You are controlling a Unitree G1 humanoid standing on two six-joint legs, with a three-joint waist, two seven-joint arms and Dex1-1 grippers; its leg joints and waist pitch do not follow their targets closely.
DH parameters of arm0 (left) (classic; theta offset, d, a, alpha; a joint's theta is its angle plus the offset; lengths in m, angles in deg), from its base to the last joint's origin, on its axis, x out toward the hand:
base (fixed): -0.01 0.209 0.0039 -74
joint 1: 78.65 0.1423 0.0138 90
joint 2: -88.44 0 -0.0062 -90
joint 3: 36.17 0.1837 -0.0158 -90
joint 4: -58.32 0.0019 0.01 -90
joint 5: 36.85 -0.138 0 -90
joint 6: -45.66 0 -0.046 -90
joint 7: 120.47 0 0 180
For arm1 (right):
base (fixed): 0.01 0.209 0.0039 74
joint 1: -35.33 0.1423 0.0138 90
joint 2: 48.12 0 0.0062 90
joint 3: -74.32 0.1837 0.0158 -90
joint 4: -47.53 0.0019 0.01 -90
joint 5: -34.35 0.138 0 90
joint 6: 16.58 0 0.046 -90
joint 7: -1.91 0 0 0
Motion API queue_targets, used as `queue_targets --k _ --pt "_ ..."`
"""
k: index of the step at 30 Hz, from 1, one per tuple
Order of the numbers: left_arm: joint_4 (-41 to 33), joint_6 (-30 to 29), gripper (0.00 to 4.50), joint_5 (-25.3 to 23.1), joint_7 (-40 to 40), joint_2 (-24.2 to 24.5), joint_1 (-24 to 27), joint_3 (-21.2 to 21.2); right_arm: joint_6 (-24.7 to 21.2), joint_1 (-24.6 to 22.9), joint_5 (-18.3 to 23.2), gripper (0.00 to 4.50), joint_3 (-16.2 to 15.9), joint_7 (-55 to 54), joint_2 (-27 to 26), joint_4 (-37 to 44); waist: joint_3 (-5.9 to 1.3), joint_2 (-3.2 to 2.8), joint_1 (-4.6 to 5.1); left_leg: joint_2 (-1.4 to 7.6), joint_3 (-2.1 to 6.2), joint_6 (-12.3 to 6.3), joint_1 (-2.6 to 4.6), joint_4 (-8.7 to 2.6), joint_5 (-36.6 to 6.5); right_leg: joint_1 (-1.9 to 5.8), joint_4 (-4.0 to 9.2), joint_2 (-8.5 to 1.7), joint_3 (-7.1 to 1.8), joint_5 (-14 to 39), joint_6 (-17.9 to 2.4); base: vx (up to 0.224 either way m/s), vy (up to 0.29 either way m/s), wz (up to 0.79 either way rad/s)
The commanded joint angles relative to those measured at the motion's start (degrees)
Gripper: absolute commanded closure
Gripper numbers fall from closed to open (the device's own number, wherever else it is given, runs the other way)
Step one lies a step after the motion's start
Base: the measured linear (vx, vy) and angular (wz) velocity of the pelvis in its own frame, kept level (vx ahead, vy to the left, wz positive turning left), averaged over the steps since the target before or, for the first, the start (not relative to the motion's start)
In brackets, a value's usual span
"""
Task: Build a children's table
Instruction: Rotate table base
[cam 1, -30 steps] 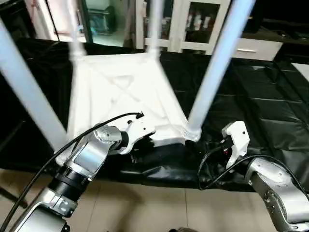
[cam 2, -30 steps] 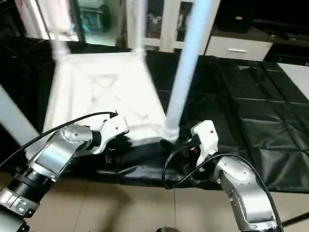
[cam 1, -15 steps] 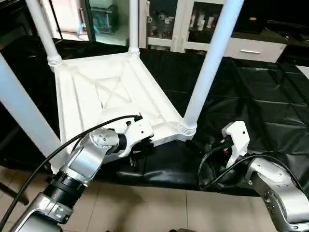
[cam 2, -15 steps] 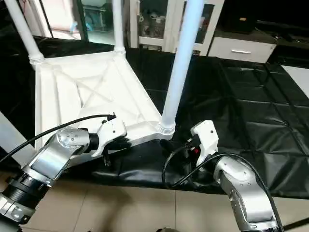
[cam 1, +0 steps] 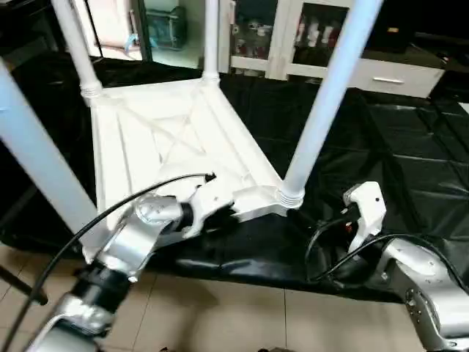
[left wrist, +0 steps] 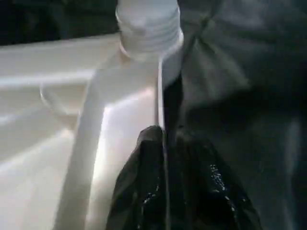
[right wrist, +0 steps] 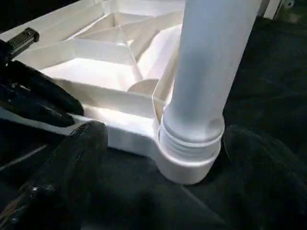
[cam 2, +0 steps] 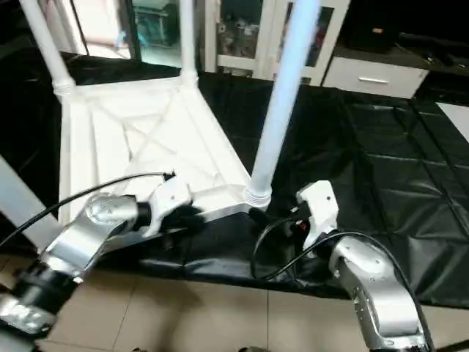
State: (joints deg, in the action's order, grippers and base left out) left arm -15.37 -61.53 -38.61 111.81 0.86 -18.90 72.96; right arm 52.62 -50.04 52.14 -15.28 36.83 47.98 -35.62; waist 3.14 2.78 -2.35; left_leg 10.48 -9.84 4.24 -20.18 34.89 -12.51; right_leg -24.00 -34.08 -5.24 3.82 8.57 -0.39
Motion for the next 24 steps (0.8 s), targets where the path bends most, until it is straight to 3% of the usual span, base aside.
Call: queue_targets --k 1,5,10,14,17,20,24 --pt "2.6 1.1 3.61 -0.4 -1.0 -0.4 -2.3 0.1 -0.6 0.2 0.5 0.28 1.3 -0.1 0.8 -0.1 -3.51 0.44 -0.09 2.20 0.49 -2.87 -0.44 -4.74 -10.2 3.10 4.09 -2.89 -2.42 18.9 -9.0 0.000 0.000 0.00" --pt "4.6 1.7 3.61 -0.8 -1.6 -1.1 -3.2 -0.1 -0.5 0.3 0.5 0.28 1.3 0.0 0.9 -0.2 -3.71 0.49 -0.12 2.11 0.53 -2.91 -0.53 -4.62 -9.2 3.24 4.04 -2.90 -2.37 18.8 -8.1 0.000 0.000 0.00" --pt "8.8 1.1 3.61 -0.6 -1.0 -3.2 -5.3 0.6 -0.7 0.1 0.5 0.28 1.5 -0.1 1.0 0.1 -3.69 0.08 -0.08 2.20 0.54 -3.01 -0.42 -4.65 -9.3 3.24 4.01 -2.87 -2.36 17.1 -9.3 0.000 0.000 0.00" --pt "9.5 -1.0 3.23 1.3 -1.5 -5.1 -6.0 -0.5 -0.7 -0.1 0.4 0.28 1.7 -0.2 1.0 0.2 -3.75 0.14 -0.16 2.24 0.50 -3.12 -0.44 -4.57 -9.1 3.33 3.95 -2.93 -2.37 16.2 -10.2 0.000 0.000 0.00" --pt "10.7 0.5 2.91 0.1 -2.8 -5.4 -6.5 -0.2 -0.7 -0.2 0.4 0.28 1.7 -0.3 1.0 0.3 -3.68 0.10 -0.20 2.27 0.54 -3.30 -0.44 -4.62 -9.7 3.36 4.06 -2.93 -2.34 16.7 -10.3 0.000 0.000 0.00" --pt "11.8 1.1 2.91 -0.1 -2.8 -6.0 -6.6 -0.2 -0.7 -0.5 0.4 0.28 1.5 -0.4 0.9 0.6 -3.65 0.23 -0.17 2.20 0.62 -3.19 -0.48 -4.69 -10.4 3.42 4.29 -2.97 -2.28 18.6 -9.3 0.000 0.000 0.00" --pt "13.0 2.2 2.91 -2.3 -4.1 -5.6 -6.5 1.2 -0.6 -0.5 0.2 0.28 1.2 -0.5 0.8 0.6 -3.69 0.18 -0.13 2.26 0.63 -3.31 -0.49 -4.66 -10.1 3.35 4.23 -2.91 -2.30 17.6 -9.4 0.000 0.000 0.00"
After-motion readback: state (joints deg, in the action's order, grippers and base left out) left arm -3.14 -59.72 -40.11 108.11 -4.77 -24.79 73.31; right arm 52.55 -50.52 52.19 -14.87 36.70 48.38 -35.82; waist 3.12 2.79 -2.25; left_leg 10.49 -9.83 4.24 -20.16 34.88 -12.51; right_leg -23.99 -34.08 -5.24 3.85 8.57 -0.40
